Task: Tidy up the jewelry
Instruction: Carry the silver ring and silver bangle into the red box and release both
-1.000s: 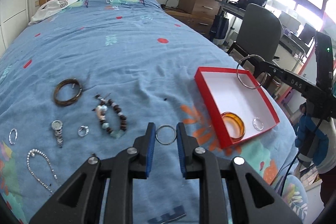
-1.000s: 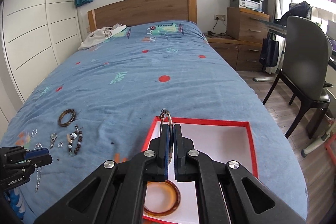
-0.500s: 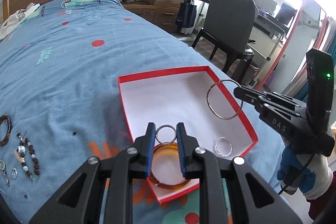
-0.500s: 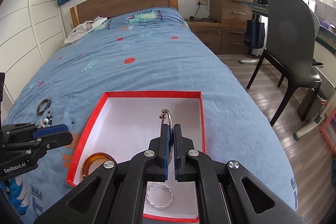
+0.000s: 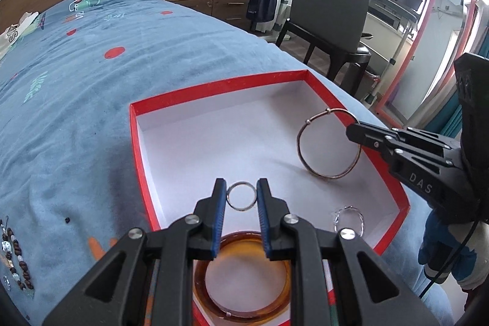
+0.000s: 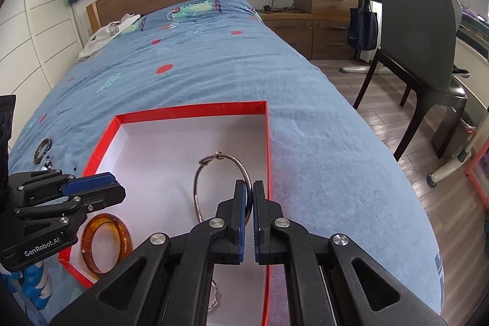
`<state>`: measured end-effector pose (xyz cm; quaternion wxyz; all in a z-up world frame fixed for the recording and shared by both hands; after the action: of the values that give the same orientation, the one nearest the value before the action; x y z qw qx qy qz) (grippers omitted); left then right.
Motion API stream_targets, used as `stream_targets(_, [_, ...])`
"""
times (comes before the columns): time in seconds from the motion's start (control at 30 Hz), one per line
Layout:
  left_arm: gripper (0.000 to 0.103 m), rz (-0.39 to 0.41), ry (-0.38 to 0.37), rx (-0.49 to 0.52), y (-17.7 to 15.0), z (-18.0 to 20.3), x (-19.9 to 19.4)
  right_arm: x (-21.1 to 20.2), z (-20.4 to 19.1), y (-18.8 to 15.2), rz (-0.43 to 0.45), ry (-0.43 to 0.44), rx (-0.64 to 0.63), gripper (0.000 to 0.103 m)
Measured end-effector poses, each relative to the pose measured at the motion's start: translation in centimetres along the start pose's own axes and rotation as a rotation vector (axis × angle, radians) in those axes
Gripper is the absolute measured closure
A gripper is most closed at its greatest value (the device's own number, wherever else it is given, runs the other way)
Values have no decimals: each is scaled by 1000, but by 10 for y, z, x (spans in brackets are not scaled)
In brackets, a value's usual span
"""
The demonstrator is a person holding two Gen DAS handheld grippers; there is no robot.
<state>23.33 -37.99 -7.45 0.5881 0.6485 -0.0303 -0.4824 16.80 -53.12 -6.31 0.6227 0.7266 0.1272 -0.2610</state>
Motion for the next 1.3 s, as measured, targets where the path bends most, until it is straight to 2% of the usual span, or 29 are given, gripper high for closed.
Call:
stream_targets(0.13, [84,-24,11,-4,-8,-7,10,1,0,-2,-2,-7,-12,99])
stream_targets(0.3, [84,-10,23,25,-10,-7,12,5,-6,0,-1,-18,-38,99])
stream_targets(0.53, [83,25,34,59,-11,-7,14,10,-22,-7,-21,-34,-141,99])
stream_targets(0.83, [81,61,-12,20,-9,-11,12,9,-24,-8,-13,-72,-183,99])
stream_targets(1.03, [67,79,-34,18,-8,-9,9,9,-26,-9,-13,-69,-177,90])
stream_targets(1.2, [66,82,-51,-2,-5,-10,6,4,-30,-8,-7,-66,-171,83])
stream_targets(1.27, [66,88,-47,-12,-4,-10,3,0,-28,-5,7,-81,-166,70])
stream_targets(1.3, [66,93,-43,-15,-2,-10,1,-3,-27,-4,13,-72,-152,69])
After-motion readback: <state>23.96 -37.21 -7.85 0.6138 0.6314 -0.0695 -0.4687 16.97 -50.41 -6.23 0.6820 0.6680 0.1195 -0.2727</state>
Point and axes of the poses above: each gripper's, at about its wrist camera, not at the fingertips, and x roughly the way its jaws point, z to its right, y to its top, the point moved 3 cm from there along x, roughly the way its jaws point, and after that the axes turned 14 degrees about z, right-handed, at the moved point
